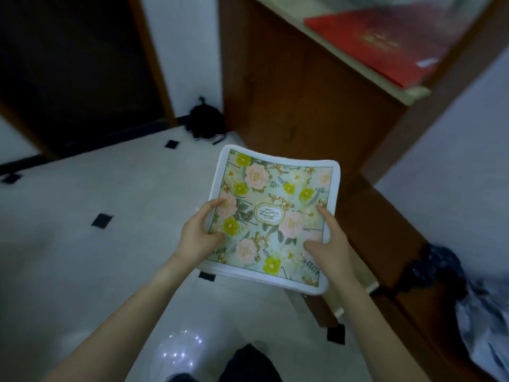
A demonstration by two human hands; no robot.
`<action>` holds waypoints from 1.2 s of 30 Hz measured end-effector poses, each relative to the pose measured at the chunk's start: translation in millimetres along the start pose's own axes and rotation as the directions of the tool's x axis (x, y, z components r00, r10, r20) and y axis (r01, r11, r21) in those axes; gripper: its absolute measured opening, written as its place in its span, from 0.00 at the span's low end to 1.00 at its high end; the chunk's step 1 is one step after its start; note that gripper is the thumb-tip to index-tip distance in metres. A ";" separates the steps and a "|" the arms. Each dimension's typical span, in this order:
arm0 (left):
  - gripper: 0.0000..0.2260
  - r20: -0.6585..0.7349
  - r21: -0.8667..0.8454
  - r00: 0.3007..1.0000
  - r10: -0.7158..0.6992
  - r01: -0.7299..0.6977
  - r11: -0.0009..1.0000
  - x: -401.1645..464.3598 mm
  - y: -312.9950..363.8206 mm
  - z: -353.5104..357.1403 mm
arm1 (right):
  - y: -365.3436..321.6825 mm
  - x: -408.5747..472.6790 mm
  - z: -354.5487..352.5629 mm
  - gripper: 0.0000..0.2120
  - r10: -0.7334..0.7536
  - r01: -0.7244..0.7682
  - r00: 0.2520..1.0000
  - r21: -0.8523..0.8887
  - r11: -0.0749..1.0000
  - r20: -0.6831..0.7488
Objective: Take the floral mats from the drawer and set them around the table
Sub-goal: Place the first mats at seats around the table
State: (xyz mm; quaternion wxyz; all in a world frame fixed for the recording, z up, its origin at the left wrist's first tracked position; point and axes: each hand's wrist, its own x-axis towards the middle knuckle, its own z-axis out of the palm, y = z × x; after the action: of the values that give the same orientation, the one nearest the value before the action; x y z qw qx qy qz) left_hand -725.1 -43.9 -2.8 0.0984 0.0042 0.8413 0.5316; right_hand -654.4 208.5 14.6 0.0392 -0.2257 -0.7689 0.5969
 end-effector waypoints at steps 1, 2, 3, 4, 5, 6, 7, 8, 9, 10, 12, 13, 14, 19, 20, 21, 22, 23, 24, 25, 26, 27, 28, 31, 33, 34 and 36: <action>0.31 -0.052 -0.003 0.998 -0.026 0.026 1.000 -12.1 -7.6 -22.5 | -9.8 -6.0 19.9 0.38 -0.023 0.023 0.999 -0.007 1.000 0.045; 0.31 -0.103 -0.009 0.994 -0.049 0.048 0.999 -24.5 -17.0 -45.0 | -18.3 -11.9 41.2 0.38 -0.048 0.049 0.995 -0.008 0.999 0.092; 0.31 -0.160 -0.024 0.984 -0.074 0.071 0.997 -37.8 -28.0 -67.5 | -26.8 -18.3 63.6 0.38 -0.080 0.082 0.986 -0.010 0.997 0.146; 0.32 -0.213 -0.046 0.971 -0.112 0.104 0.993 -53.8 -40.1 -90.3 | -34.3 -25.7 87.6 0.38 -0.107 0.114 0.973 -0.026 0.993 0.204; 0.32 -0.260 -0.071 0.954 -0.151 0.137 0.988 -71.7 -52.6 -113.3 | -40.4 -34.5 113.3 0.38 -0.122 0.139 0.958 -0.047 0.989 0.258; 0.31 -0.308 -0.098 0.933 -0.187 0.164 0.982 -91.2 -64.3 -135.3 | -45.4 -44.3 139.6 0.38 -0.126 0.155 0.942 -0.072 0.985 0.310; 0.31 -0.361 -0.126 0.907 -0.217 0.183 0.975 -112.3 -74.9 -156.7 | -50.6 -55.8 166.5 0.39 -0.120 0.163 0.924 -0.091 0.982 0.363; 0.31 -0.415 -0.146 0.875 -0.248 0.205 0.968 -134.0 -85.6 -178.4 | -55.7 -68.7 193.8 0.39 -0.114 0.170 0.902 -0.101 0.980 0.416; 0.31 -0.467 -0.169 0.840 -0.278 0.224 0.960 -156.3 -96.1 -199.1 | -60.7 -82.6 221.3 0.39 -0.118 0.186 0.876 -0.102 0.977 0.467; 0.30 -0.513 -0.196 0.799 -0.314 0.247 0.949 -179.3 -106.5 -219.7 | -65.8 -97.9 248.6 0.39 -0.126 0.205 0.846 -0.098 0.974 0.517; 0.30 -0.600 -0.236 0.710 -0.368 0.282 0.930 -227.3 -127.5 -260.5 | -77.1 -133.4 303.1 0.39 -0.131 0.234 0.779 -0.090 0.968 0.613; 0.30 -0.639 -0.252 0.664 -0.388 0.297 0.921 -251.0 -139.0 -280.5 | -82.8 -152.6 329.4 0.38 -0.129 0.244 0.744 -0.088 0.966 0.656; 0.31 -0.671 -0.273 0.617 -0.410 0.308 0.911 -274.2 -148.8 -300.0 | -88.7 -171.8 354.5 0.38 -0.126 0.254 0.706 -0.083 0.964 0.697; 0.31 -0.793 -0.382 0.373 -0.480 0.309 0.871 -384.9 -177.0 -374.1 | -118.8 -271.4 466.4 0.38 -0.132 0.343 0.490 -0.052 0.938 0.861; 0.31 -0.811 -0.400 0.318 -0.490 0.310 0.863 -404.4 -180.4 -384.5 | -124.4 -290.5 484.0 0.38 -0.129 0.358 0.445 -0.043 0.933 0.886; 0.31 -0.827 -0.414 0.261 -0.498 0.315 0.854 -423.4 -184.4 -393.7 | -129.9 -309.2 500.5 0.38 -0.126 0.371 0.396 -0.033 0.928 0.909; 0.31 -0.840 -0.431 0.203 -0.503 0.316 0.845 -440.3 -188.5 -401.3 | -135.1 -326.8 515.4 0.38 -0.122 0.386 0.346 -0.022 0.922 0.930; 0.31 -0.847 -0.449 0.149 -0.510 0.312 0.837 -455.4 -192.5 -406.9 | -139.8 -342.9 529.4 0.38 -0.118 0.407 0.295 -0.013 0.913 0.948; 0.31 -0.854 -0.463 0.099 -0.511 0.302 0.833 -469.0 -196.4 -410.7 | -144.0 -357.9 542.9 0.38 -0.112 0.429 0.245 -0.004 0.903 0.963; 0.32 -0.857 -0.480 0.049 -0.513 0.288 0.829 -481.3 -200.1 -413.5 | -147.8 -371.9 555.6 0.38 -0.106 0.443 0.199 0.007 0.897 0.974; 0.31 -0.854 -0.501 0.002 -0.520 0.268 0.823 -492.0 -201.8 -415.4 | -151.0 -384.5 568.3 0.38 -0.100 0.452 0.154 0.020 0.892 0.983; 0.31 -0.847 -0.524 -0.043 -0.530 0.239 0.817 -502.1 -203.1 -416.5 | -153.6 -396.8 580.6 0.38 -0.095 0.464 0.102 0.037 0.885 0.990; 0.31 -0.840 -0.541 -0.085 -0.536 0.213 0.814 -511.7 -204.7 -417.2 | -156.2 -409.1 592.9 0.38 -0.087 0.475 0.046 0.055 0.878 0.995; 0.32 -0.799 -0.593 -0.242 -0.551 0.161 0.789 -537.0 -207.9 -415.4 | -160.7 -445.9 631.2 0.38 -0.044 0.493 -0.111 0.094 0.865 0.993; 0.31 -0.750 -0.630 -0.351 -0.561 0.120 0.767 -555.4 -209.6 -412.2 | -158.2 -475.8 655.7 0.37 -0.009 0.513 -0.229 0.128 0.849 0.973; 0.31 -0.726 -0.647 -0.387 -0.568 0.106 0.755 -562.2 -210.8 -411.8 | -158.4 -488.5 664.1 0.37 0.001 0.518 -0.271 0.145 0.843 0.963; 0.31 -0.677 -0.676 -0.468 -0.568 0.091 0.731 -580.0 -215.3 -408.0 | -154.0 -519.8 678.4 0.37 0.041 0.541 -0.355 0.170 0.824 0.934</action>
State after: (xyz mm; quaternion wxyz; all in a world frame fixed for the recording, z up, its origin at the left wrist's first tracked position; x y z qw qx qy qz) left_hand -204.7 -566.9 67.4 -0.4370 -0.7132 0.4135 0.3597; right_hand -459.2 -635.5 74.6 -0.4887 0.5217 -0.6065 0.3482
